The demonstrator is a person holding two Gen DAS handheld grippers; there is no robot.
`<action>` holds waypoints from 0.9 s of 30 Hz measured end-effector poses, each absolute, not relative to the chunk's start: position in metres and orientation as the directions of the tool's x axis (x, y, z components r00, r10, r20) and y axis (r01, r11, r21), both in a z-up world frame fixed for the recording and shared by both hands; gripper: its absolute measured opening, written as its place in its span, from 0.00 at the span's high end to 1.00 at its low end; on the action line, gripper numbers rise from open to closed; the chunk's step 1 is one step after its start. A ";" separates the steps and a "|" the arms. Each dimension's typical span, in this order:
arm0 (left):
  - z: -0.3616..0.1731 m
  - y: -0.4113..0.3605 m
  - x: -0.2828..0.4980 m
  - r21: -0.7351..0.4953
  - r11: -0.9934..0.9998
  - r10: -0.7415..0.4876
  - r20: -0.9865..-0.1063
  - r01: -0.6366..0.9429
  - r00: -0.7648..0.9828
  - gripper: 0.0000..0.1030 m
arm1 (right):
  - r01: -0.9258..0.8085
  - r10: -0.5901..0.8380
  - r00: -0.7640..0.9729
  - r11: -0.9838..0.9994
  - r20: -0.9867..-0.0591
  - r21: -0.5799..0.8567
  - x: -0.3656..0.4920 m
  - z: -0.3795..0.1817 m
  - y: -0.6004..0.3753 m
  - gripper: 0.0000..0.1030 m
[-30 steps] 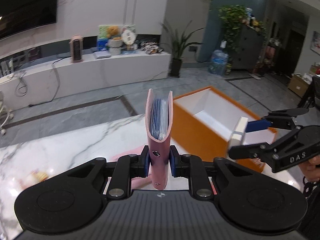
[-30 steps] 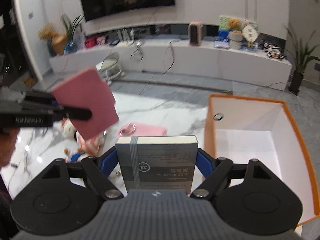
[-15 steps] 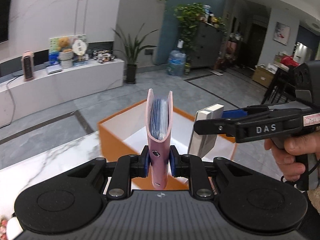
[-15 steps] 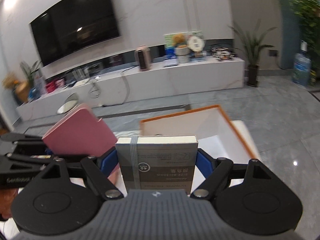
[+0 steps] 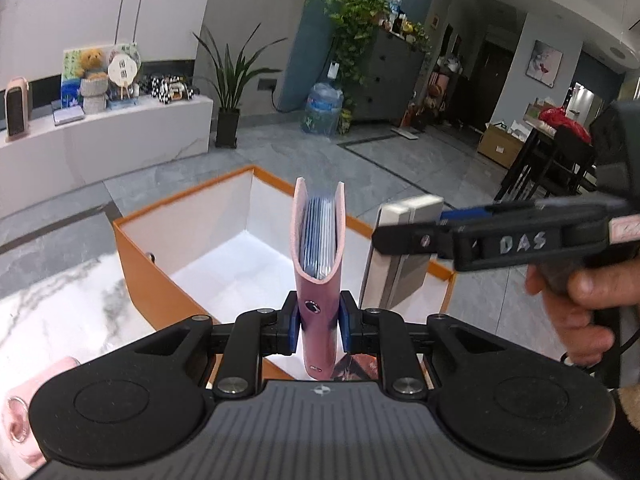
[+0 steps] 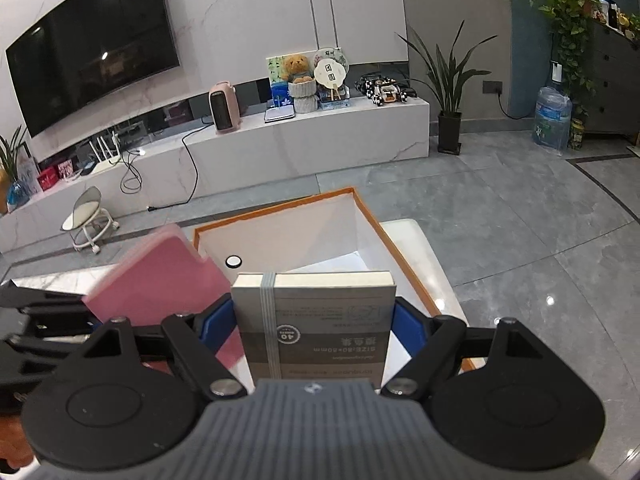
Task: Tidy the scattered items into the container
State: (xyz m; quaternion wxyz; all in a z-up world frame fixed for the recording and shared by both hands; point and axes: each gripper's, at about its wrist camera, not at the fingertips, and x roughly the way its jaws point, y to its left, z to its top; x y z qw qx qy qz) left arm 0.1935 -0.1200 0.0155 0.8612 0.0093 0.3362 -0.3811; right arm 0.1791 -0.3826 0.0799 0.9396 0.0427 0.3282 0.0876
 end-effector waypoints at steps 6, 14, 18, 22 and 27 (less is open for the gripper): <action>0.003 -0.126 0.200 -0.256 0.710 -0.647 -0.605 0.656 0.464 0.78 | -0.143 0.192 0.759 0.981 -0.622 0.128 0.181 0.077 -0.381 0.19; 0.005 -0.121 0.195 -0.248 0.716 -0.646 -0.588 0.652 0.486 0.77 | -0.132 0.172 0.745 0.985 -0.644 0.110 0.177 0.073 -0.378 0.19; 0.006 -0.123 0.194 -0.241 0.719 -0.641 -0.592 0.652 0.488 0.77 | -0.132 0.170 0.743 0.985 -0.648 0.107 0.177 0.073 -0.378 0.19; 0.003 -0.126 0.193 -0.239 0.717 -0.638 -0.603 0.654 0.479 0.77 | -0.134 0.160 0.735 0.987 -0.659 0.091 0.178 0.071 -0.375 0.18; 0.003 -0.125 0.192 -0.239 0.715 -0.639 -0.605 0.657 0.476 0.77 | -0.124 0.146 0.750 0.989 -0.645 0.079 0.178 0.072 -0.375 0.10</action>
